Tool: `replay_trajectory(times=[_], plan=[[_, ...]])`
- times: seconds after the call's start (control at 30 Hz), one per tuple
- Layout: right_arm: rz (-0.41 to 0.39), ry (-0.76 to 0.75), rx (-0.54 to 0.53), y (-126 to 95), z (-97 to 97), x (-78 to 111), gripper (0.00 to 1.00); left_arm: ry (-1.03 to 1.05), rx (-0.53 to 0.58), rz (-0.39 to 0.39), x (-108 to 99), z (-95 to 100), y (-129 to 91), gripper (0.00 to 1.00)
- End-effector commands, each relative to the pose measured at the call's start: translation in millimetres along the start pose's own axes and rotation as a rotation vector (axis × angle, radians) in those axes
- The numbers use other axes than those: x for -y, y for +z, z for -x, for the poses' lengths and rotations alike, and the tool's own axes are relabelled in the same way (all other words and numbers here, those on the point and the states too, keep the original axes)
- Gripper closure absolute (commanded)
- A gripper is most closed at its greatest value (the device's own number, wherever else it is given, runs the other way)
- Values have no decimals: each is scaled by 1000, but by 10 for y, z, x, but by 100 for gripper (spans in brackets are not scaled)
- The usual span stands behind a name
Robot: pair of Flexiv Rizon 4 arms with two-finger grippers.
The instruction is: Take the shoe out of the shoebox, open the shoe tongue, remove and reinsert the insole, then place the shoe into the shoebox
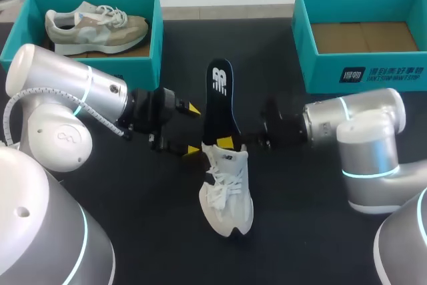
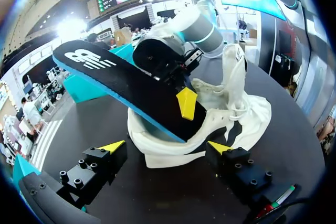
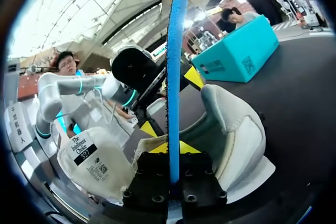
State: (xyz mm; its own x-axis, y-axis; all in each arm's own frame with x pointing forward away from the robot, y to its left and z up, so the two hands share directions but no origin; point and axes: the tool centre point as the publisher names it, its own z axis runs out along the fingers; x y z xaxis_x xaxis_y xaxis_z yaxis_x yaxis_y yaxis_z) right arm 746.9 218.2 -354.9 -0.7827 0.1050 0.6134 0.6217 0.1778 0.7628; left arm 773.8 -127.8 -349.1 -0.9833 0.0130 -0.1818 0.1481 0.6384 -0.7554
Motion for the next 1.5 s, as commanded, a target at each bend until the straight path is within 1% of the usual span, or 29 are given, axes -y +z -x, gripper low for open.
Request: replay_trajectory(times=[0.03,0.07,0.17,0.37,0.47,0.53,0.63,0.7,0.8,0.93,1.13,1.2,1.27,1.4,1.5], plan=[[-4,-21,28,-23,-52,-51,78,0,-1,4,5,3,12,0],[-5,-26,27,-26,-50,-78,73,0,-1,4,5,3,12,0],[-19,-49,30,-36,-41,-154,69,0,-1,4,5,3,12,0],[-27,-78,37,-75,-26,-273,72,0,-1,4,5,3,12,0],[-37,-94,37,-114,18,-349,72,0,-1,4,5,3,12,0],[-43,-102,34,-138,45,-388,73,0,-1,4,5,3,12,0],[-61,-98,18,-141,71,-414,78,0,-1,4,5,3,12,0],[-72,-89,10,-140,93,-390,100,0,-1,4,5,3,12,0],[-80,-73,1,-130,99,-336,100,0,-1,4,5,3,12,0],[-129,-32,-6,-95,74,-211,100,0,-1,4,5,3,12,0],[-103,16,-8,-59,-10,4,100,0,-1,4,5,3,12,0],[-106,31,-10,-42,-36,62,100,0,-1,4,5,3,12,0],[-128,53,-14,-31,-61,112,100,0,-1,4,5,3,12,0],[-123,59,-6,-41,-87,139,100,0,-1,4,5,3,12,0],[-121,37,11,-77,-79,74,100,0,-1,4,5,3,12,0]])
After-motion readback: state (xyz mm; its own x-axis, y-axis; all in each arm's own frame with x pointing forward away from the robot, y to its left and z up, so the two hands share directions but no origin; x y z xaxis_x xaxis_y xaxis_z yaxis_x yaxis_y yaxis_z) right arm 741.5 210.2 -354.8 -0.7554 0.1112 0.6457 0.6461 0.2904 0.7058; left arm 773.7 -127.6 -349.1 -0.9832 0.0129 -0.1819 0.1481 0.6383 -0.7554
